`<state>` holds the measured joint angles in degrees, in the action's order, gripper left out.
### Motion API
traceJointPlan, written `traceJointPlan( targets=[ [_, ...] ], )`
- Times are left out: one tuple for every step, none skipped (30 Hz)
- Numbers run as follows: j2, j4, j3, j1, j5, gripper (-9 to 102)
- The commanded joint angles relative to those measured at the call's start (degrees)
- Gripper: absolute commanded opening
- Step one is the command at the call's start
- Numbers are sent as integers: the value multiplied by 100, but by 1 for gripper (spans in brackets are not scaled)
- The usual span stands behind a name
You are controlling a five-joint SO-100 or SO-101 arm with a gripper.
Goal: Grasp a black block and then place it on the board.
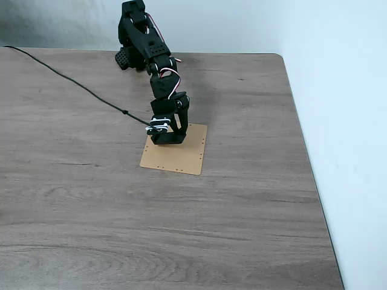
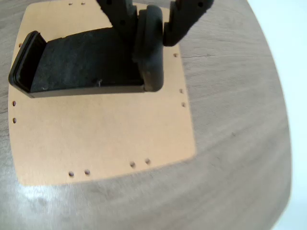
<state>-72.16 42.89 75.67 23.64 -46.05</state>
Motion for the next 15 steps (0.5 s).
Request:
traceJointPlan(
  targets=[
    [-70,-176,97,229,-18,0],
    [-53,-211,149,229,-18,0],
    [-44,-229,193,229,-18,0],
    [-26,-237,229,229,0,0],
    [-26,-237,264,229,26,1],
    [-26,-255,316,229,44,7],
    [-26,-290,378,237,44,12],
    [-44,-369,439,237,44,15],
    [-53,-457,510,237,53,17],
    [-70,-536,554,237,53,20],
    [-70,-598,571,237,62,22],
    [-79,-642,580,237,70,24],
    [-88,-642,571,237,44,25],
    [-88,-642,562,246,9,25],
    [-105,-633,545,246,-35,25]
  ],
)
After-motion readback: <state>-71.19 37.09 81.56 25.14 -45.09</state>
